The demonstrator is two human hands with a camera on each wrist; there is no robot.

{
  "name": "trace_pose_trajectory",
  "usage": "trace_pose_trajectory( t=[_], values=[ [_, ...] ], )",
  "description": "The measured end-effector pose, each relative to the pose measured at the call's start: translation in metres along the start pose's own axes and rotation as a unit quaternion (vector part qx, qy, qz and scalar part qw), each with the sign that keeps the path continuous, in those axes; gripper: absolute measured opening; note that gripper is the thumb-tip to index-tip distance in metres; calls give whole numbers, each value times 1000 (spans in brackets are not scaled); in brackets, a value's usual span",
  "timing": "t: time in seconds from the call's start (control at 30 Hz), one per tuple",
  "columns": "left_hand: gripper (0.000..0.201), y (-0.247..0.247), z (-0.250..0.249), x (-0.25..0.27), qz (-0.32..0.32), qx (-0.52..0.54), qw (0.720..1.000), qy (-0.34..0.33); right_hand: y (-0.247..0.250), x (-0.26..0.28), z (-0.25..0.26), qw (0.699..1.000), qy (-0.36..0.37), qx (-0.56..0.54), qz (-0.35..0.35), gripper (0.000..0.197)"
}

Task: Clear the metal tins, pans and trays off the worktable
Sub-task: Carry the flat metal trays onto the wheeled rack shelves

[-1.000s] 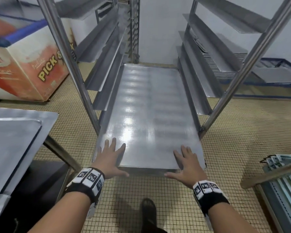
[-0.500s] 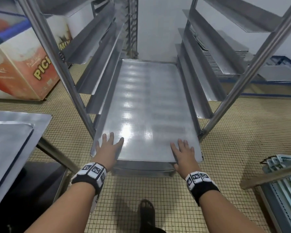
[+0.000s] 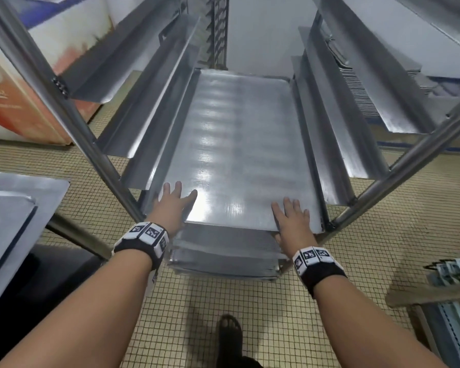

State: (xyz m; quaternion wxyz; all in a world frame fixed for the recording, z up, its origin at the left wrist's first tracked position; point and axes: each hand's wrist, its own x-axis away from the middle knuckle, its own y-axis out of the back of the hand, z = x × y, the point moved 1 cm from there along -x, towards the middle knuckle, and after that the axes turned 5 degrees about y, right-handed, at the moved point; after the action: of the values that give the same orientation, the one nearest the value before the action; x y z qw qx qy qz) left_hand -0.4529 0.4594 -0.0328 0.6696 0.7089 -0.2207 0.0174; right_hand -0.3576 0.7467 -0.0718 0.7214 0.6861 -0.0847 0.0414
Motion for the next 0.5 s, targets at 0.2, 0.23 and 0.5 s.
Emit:
trace_pose_trajectory(
  t=[0.2,0.23,0.5],
  values=[
    [86,13,-3,-26,4,6,1000,3,4,-26,-7,1000,3,12,-8,89],
    [88,15,-4,-29,7,9,1000,3,4,-29,-7,1000,2,15,-9,89],
    [86,13,-2,-46,8,-38,999,8,8,-38,-7,1000,4,20,3,88]
  ],
)
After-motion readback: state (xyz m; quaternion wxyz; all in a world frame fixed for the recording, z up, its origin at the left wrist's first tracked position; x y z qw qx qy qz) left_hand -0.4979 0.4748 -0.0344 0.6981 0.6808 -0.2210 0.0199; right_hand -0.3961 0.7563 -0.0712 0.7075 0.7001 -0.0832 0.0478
